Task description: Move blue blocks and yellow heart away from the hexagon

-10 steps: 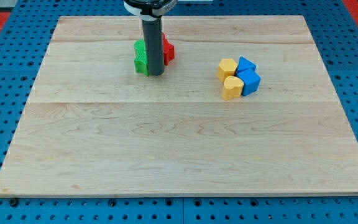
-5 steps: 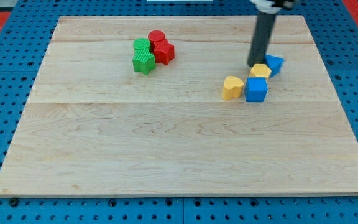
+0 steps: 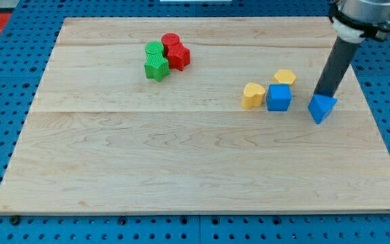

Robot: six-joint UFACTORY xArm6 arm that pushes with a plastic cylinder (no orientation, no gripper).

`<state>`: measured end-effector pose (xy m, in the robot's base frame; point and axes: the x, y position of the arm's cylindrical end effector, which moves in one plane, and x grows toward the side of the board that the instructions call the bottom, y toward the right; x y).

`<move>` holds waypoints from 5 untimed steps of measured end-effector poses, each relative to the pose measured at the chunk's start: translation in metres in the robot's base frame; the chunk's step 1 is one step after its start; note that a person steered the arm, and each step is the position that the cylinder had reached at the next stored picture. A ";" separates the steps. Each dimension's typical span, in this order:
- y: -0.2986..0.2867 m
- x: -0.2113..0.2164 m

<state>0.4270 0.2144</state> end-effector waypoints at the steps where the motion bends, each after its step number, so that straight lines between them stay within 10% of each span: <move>1: 0.022 0.015; 5: -0.223 0.031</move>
